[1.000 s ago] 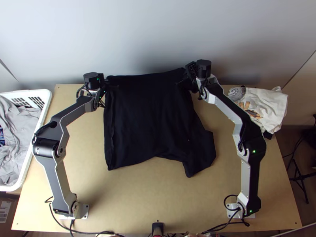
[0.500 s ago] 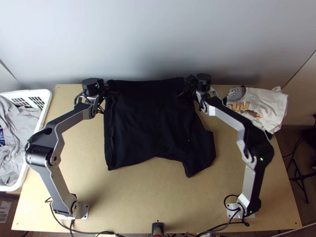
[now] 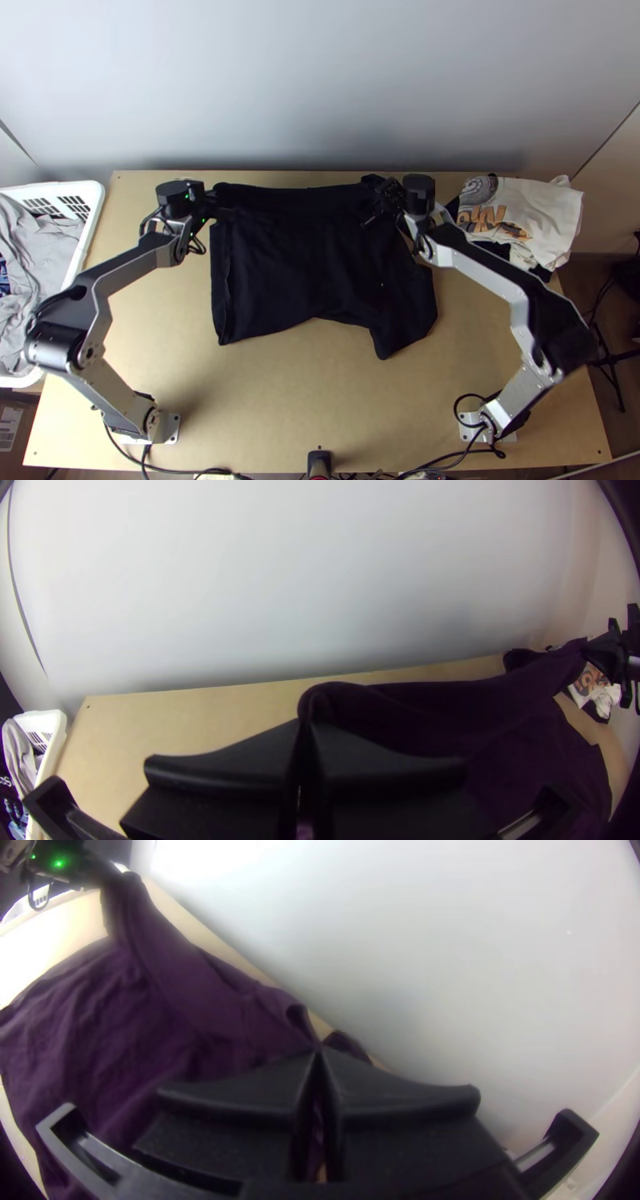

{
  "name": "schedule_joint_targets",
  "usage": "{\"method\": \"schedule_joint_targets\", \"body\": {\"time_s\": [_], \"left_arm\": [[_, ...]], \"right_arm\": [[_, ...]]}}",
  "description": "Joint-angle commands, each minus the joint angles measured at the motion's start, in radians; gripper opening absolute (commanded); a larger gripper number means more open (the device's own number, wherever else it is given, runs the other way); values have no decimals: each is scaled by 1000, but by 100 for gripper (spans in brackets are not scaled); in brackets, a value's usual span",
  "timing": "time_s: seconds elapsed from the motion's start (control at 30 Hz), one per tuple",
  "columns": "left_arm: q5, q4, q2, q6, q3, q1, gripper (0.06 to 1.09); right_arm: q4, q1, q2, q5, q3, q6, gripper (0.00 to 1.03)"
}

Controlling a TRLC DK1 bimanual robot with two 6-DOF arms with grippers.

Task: Fold the t-shirt

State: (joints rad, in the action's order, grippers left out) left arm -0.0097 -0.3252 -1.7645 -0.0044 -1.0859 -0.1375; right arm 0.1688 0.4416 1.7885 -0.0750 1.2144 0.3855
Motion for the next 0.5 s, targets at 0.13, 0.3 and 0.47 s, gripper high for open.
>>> {"method": "schedule_joint_targets", "body": {"time_s": [0.13, 0.3, 0.47], "left_arm": [[16, -2, 97, 1, 142, -2, 9], [16, -2, 106, 3, 162, -4, 9], [16, -2, 109, 0, 155, -10, 9]], "right_arm": [[-28, 51, -121, 0, -190, -40, 3], [-55, 54, -143, 0, -197, -48, 3], [-69, 52, -158, 0, -197, -48, 3]]}}
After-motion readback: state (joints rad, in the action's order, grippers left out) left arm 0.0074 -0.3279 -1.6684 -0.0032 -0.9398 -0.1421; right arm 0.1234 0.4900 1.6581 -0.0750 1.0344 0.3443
